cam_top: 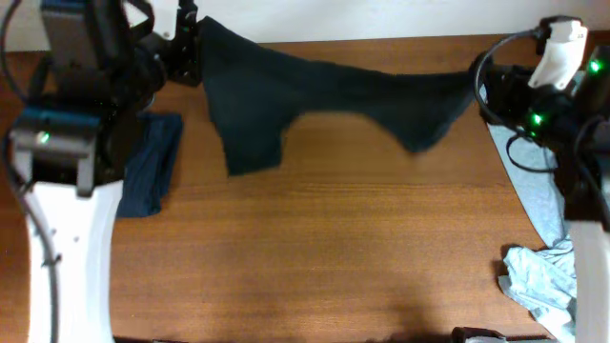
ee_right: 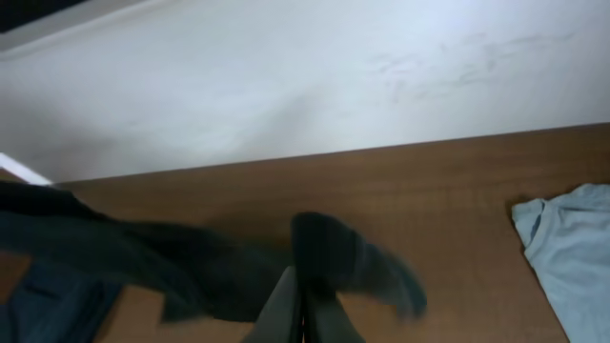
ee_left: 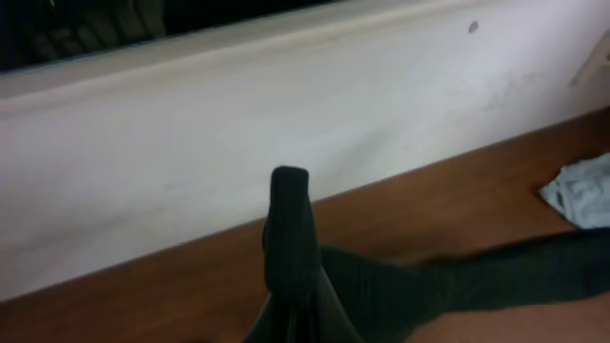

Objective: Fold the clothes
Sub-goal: 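Lift the shirt with both grippers, shake and lay it flat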

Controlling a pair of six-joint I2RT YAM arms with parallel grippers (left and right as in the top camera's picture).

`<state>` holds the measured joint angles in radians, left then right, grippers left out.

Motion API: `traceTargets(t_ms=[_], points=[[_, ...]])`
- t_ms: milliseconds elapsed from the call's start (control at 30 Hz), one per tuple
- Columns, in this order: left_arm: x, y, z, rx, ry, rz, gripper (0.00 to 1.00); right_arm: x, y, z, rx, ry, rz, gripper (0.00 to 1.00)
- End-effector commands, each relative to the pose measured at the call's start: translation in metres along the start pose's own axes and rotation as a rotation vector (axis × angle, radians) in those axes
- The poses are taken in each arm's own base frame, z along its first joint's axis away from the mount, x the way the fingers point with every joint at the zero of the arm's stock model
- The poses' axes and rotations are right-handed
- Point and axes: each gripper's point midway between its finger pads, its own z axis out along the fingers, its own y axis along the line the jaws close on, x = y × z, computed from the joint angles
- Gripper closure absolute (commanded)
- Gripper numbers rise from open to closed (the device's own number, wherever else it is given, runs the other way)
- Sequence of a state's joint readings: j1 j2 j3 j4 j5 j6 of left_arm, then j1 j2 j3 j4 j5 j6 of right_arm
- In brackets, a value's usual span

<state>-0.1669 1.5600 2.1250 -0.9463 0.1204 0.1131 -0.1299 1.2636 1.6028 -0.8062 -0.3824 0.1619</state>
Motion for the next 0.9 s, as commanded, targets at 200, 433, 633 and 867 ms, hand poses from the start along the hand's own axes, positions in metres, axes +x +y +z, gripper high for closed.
traceTargets(t_ms=[200,433,633,867], points=[[-0.039,-0.016,-0.144,-0.015,-0.225,0.049,1.00,-0.012,0.035,-0.075,-0.033,-0.132,-0.045,0.96],[-0.045,-0.023,-0.214,-0.030,-0.348,0.064,1.00,-0.014,0.053,-0.122,-0.041,-0.226,-0.082,0.96],[-0.030,-0.007,-0.209,-0.124,-0.277,0.037,1.00,-0.004,0.048,-0.123,-0.013,-0.196,-0.065,0.96],[-0.006,0.005,-0.101,-0.104,-0.043,0.021,1.00,0.016,0.016,-0.054,0.026,0.012,0.016,0.96]])
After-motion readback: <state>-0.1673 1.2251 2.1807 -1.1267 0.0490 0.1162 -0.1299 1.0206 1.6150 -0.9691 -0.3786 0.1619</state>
